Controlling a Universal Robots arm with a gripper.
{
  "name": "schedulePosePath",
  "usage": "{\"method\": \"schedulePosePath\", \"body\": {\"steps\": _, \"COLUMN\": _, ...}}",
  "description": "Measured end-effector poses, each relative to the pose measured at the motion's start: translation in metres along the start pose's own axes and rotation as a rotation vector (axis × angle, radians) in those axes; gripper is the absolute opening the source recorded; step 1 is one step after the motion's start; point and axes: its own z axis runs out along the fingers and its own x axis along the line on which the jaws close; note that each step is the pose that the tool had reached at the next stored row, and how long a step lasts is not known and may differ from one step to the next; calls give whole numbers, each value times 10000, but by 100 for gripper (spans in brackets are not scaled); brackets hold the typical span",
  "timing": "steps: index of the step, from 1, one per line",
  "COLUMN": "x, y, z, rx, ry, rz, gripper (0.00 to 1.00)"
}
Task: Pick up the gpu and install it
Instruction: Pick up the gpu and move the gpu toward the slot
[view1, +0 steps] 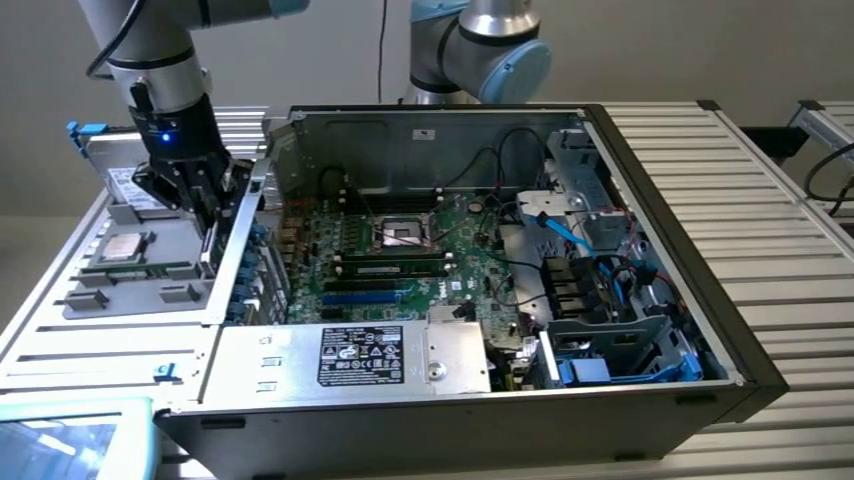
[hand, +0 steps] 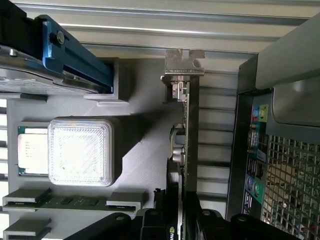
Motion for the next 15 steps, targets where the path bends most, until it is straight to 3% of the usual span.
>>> {"method": "schedulePosePath", "body": {"steps": 2, "x": 1, "y": 0, "z": -34, "rx": 148, "ry": 14, "rz": 4, "gripper": 27}}
{"method": "schedulePosePath", "body": {"steps": 5, "x": 2, "y": 6, "z": -76, "rx": 308, "ry": 23, "rz": 9, "gripper": 27}}
{"method": "schedulePosePath", "body": {"steps": 9, "x": 3, "y": 20, "z": -122, "rx": 443, "ry": -12, "rz": 17, "gripper": 27}}
{"method": "schedulePosePath", "body": {"steps": 11, "x": 3, "y": 29, "z": -134, "rx": 473, "ry": -100, "rz": 24, "gripper": 27}}
{"method": "schedulePosePath", "body": {"steps": 15, "x": 4, "y": 40, "z": -181, "rx": 494, "ry": -396, "rz": 43, "gripper": 27}}
